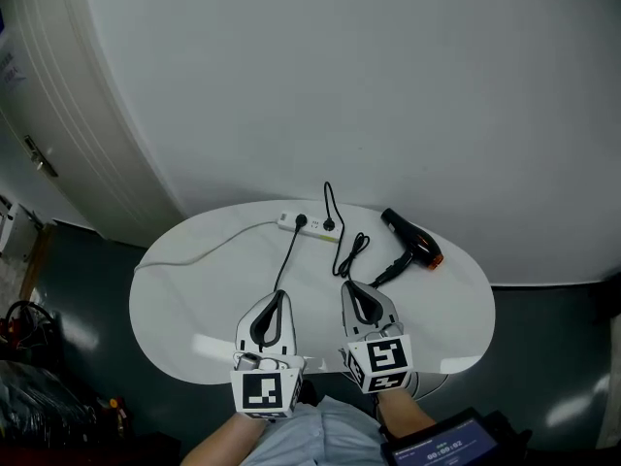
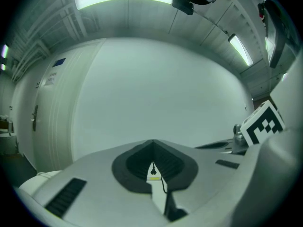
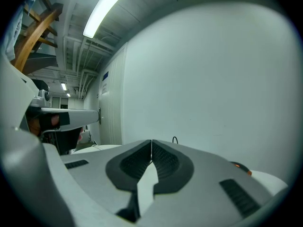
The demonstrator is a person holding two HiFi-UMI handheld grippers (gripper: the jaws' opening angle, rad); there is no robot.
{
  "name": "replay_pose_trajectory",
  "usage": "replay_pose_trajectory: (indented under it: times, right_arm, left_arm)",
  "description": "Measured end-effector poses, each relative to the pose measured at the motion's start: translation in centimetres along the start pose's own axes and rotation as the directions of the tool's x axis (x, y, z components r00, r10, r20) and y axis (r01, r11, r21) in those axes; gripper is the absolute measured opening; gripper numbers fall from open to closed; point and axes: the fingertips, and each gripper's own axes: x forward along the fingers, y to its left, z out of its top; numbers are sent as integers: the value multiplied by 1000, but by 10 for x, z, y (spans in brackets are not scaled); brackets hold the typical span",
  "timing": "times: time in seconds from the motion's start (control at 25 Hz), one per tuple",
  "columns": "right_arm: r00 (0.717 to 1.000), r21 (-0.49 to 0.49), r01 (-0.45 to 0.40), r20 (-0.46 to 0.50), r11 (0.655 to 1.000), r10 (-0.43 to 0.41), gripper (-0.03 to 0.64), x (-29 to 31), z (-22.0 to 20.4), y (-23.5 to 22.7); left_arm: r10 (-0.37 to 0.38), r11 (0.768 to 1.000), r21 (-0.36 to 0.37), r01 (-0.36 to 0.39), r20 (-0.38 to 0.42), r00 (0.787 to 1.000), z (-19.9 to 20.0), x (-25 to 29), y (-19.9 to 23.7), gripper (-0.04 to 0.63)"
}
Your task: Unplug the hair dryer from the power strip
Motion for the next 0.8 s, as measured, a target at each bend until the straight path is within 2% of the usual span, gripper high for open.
replay_pose_trajectory:
  times: [0.12,0.24,0.4,0.52,0.8]
  right_arm:
    - [1000,5,8,-2,1000,-8,2,8,1,2]
    - [1000,3,15,-9,1000,-15,2,12,-1,2]
    - [999,4,31,-16,1000,-31,2,13,-3,-2]
    - [999,3,43,-14,999,-43,2,14,-1,-9]
    - [999,3,39,-18,999,-39,2,29,-3,-32]
  left_arm:
    - [-23,1000,18,23,-25,999,-4,6,4,-2]
    - [-25,1000,-20,24,-18,1000,-4,11,6,-2]
    - [-39,999,1,39,-43,998,-12,15,7,0]
    - [-53,997,50,57,-64,997,-18,20,6,-2]
    - [-54,997,41,58,-87,995,-28,46,-2,-2]
